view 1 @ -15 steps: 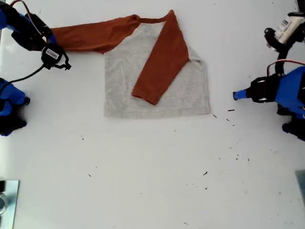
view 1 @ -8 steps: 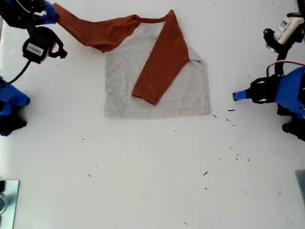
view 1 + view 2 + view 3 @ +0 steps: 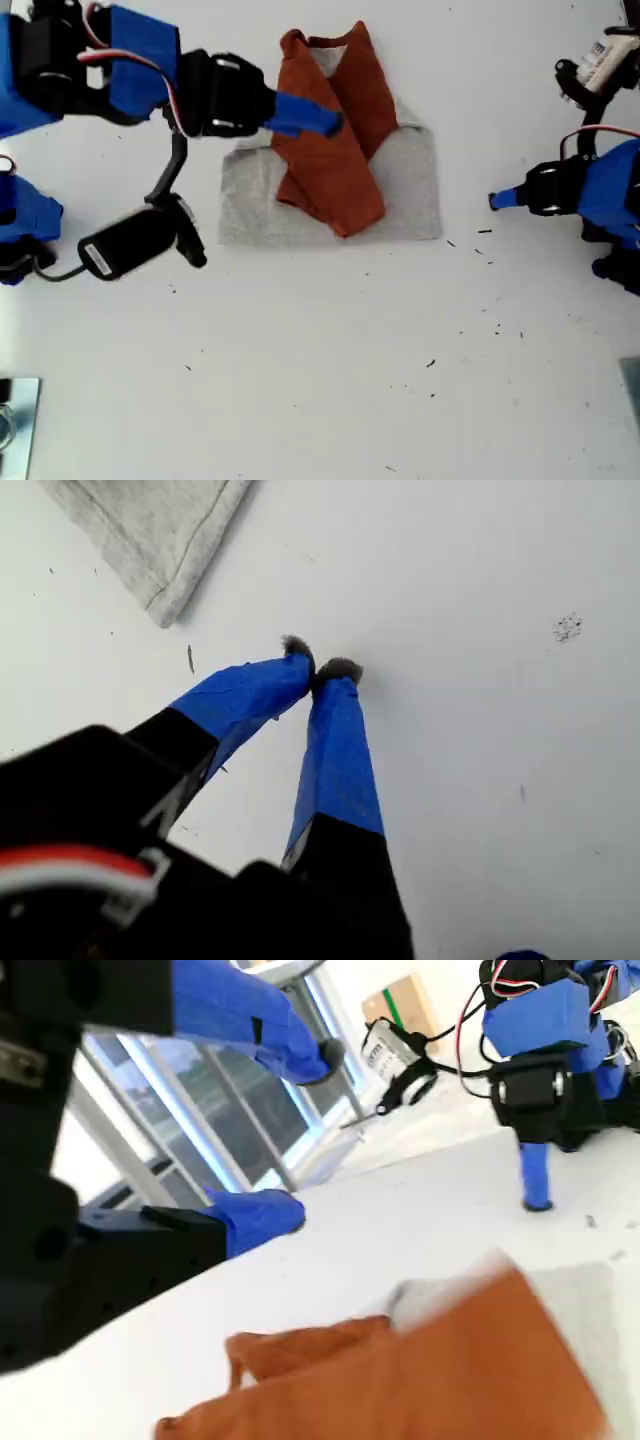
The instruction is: Fold t shirt
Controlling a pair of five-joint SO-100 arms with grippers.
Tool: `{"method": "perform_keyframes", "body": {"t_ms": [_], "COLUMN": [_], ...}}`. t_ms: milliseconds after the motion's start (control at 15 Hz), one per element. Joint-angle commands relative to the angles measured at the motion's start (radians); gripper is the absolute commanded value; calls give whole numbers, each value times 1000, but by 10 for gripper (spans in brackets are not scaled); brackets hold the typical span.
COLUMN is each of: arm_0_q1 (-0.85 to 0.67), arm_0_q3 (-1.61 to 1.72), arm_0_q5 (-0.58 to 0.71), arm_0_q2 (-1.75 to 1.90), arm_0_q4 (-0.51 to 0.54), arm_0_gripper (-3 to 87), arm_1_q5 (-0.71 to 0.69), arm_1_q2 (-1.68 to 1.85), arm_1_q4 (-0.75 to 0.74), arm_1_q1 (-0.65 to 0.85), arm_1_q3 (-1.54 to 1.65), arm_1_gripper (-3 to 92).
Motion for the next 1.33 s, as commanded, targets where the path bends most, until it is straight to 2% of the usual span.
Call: {"method": "perform_keyframes", "body": {"t_ms": [0,133,200,267,333,533,600,667,800,867,933,1067,1133,1200,1267], "arm_0_q1": [-78,-163,-190,-221,-212,-83,-25,-15,-35,-48,-40,3,25,52,86], "arm_0_q3": [229,604,873,1114,1327,1747,1818,1847,1790,1684,1483,953,686,474,362], "arm_0_q5": [41,23,18,-72,-115,-318,-367,-391,-387,-399,-393,-344,-298,-276,-259], "arm_0_q2": [334,681,881,1092,1318,1824,1790,1815,1790,1669,1402,825,565,377,282], "arm_0_q4": [-44,-35,-77,-60,-48,98,38,52,54,52,38,163,282,374,385], "arm_0_gripper": [104,84,45,32,10,-3,-3,-3,-3,-4,-4,-4,-4,43,151], "arm_1_q5": [12,11,9,5,3,3,3,6,51,83,104,51,25,17,15], "arm_1_q2": [6,6,6,6,6,6,6,6,6,0,-84,-597,-853,-1069,-1230], "arm_1_q4": [-11,-11,-11,-11,-11,-11,-11,-11,-9,-8,-17,-34,35,124,196], "arm_1_q1": [0,3,5,8,9,8,9,9,6,-17,-28,-29,-48,-80,-114], "arm_1_q3": [46,46,46,46,46,46,46,46,43,-8,-124,-561,-813,-1052,-1250], "arm_1_gripper": [35,35,35,35,35,35,35,35,32,31,30,32,36,201,254]}}
